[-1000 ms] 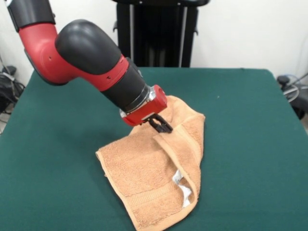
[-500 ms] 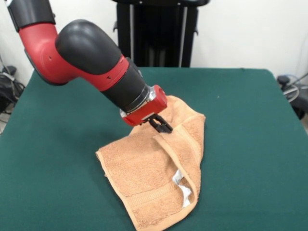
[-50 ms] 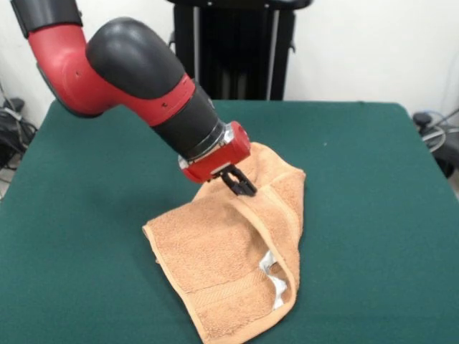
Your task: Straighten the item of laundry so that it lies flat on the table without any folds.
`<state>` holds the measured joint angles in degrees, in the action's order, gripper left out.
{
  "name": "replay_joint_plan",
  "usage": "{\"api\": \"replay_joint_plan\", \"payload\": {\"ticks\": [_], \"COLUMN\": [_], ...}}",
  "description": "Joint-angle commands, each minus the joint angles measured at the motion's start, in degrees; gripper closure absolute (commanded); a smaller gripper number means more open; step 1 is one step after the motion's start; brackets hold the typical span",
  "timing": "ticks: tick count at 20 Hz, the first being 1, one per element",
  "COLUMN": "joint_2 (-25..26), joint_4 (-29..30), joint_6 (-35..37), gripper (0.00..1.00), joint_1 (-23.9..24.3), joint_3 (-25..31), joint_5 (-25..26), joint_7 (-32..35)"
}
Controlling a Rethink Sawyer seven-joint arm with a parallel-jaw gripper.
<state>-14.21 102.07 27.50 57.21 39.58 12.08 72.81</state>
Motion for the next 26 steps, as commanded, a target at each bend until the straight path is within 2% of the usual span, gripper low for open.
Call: {"api": "replay_joint_plan", "payload": {"ticks": [1,6,10,17,26], "joint_2": [-6.8,-12.0,-15.4,-18.7,-25.7], "joint_4": [8.2,16.4,20.5,24.3,28.0], "joint_6": [-9.0,-17.1,-21.5,-25.0,-23.8], "gripper": [1.00,1.00,1.00,1.00,1.00], "joint_1": [-2.7,-6.3,-9.3,-12.2,-13.6], "joint_3": [-1.5,-2.4,-3.7,-4.7,-4.0], "joint_5": [-1.0,-3.2,-5.5,-8.4,-11.7], "joint_7": [17.2,23.6,26.4,28.0,30.5]}}
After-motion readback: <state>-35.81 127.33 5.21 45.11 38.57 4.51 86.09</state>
